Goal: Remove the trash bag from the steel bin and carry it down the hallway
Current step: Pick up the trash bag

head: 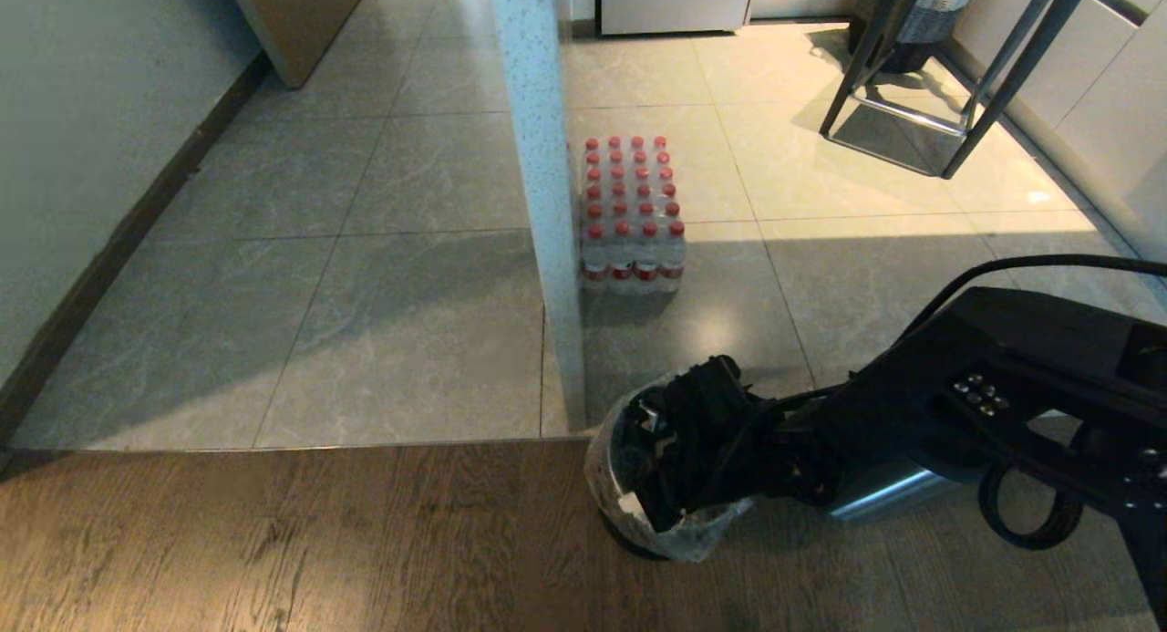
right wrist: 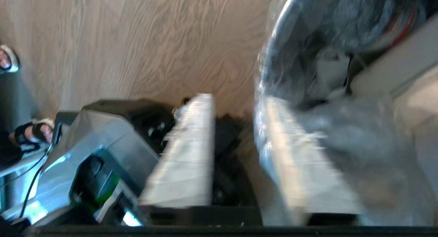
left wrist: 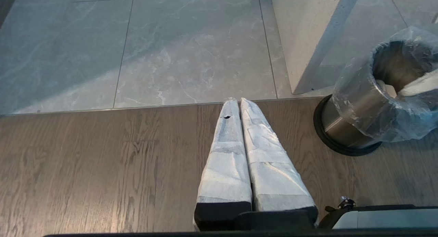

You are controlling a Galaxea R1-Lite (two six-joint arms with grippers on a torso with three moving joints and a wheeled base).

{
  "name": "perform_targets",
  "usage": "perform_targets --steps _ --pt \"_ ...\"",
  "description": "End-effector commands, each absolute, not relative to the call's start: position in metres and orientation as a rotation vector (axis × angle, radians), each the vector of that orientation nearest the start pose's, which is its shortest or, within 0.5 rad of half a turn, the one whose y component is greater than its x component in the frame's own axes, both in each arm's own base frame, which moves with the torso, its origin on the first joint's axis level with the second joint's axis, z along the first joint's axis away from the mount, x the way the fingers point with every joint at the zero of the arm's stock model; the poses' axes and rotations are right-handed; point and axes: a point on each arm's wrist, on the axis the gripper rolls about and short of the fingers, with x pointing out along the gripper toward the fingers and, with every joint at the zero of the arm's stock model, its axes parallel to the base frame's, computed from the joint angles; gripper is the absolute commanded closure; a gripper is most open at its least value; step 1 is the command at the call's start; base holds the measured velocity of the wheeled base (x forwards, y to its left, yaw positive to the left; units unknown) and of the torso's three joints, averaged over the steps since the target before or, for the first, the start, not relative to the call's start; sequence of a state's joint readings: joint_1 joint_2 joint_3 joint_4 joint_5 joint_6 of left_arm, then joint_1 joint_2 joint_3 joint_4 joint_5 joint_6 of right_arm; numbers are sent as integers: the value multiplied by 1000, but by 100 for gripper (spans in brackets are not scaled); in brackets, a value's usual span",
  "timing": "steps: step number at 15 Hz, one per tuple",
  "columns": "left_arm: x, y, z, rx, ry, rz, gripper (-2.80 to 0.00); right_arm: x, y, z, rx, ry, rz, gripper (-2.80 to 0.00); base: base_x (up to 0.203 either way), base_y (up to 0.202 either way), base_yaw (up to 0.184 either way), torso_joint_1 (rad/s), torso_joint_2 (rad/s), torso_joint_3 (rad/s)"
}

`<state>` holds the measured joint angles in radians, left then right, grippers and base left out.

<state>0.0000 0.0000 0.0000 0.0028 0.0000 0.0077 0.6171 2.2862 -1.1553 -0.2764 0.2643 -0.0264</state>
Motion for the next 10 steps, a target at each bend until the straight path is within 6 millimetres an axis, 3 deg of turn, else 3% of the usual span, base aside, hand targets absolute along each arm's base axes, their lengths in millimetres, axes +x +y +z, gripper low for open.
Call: perform_targets --steps 1,10 --pt "-23 0 75 8 3 0 0 329 245 13 -182 862 846 -280 0 0 0 0 0 0" --pt "-23 0 75 8 3 0 0 346 256 -3 -171 809 846 -280 0 0 0 0 0 0"
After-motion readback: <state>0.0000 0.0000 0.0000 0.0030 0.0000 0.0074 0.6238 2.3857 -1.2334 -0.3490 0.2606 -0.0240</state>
